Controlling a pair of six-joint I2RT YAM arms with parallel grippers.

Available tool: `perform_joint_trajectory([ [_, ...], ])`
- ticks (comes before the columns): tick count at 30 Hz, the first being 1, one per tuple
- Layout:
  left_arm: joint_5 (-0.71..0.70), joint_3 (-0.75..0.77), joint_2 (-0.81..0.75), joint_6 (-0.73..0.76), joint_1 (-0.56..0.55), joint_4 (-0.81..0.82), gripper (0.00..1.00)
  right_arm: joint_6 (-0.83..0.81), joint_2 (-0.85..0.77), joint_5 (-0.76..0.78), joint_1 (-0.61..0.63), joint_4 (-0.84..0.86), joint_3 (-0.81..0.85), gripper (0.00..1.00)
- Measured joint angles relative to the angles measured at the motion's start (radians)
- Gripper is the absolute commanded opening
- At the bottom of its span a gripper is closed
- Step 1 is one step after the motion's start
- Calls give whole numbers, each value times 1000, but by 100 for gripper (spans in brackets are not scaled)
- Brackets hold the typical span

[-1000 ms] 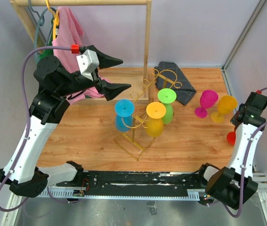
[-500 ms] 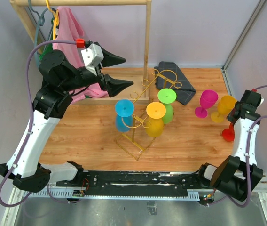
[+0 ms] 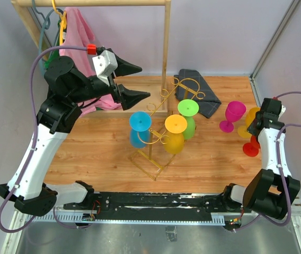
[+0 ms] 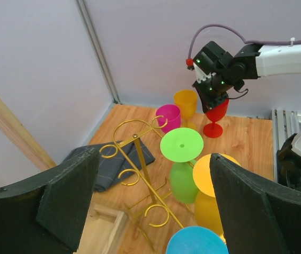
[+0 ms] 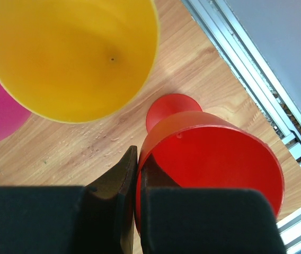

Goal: Take the wine glass off the wine glass rack

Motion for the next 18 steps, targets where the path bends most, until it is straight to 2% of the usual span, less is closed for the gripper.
perform_joint_trajectory([
  [3,3,0,-1,0,0,0,90,6,13,11,19,3,0,1],
  [9,10,0,-6,5,0,-2,90,7,27,21,22,5,8,25],
  [18,14,-1,-23,8,0,-3,89,10,22,19,34,-47,51,52],
])
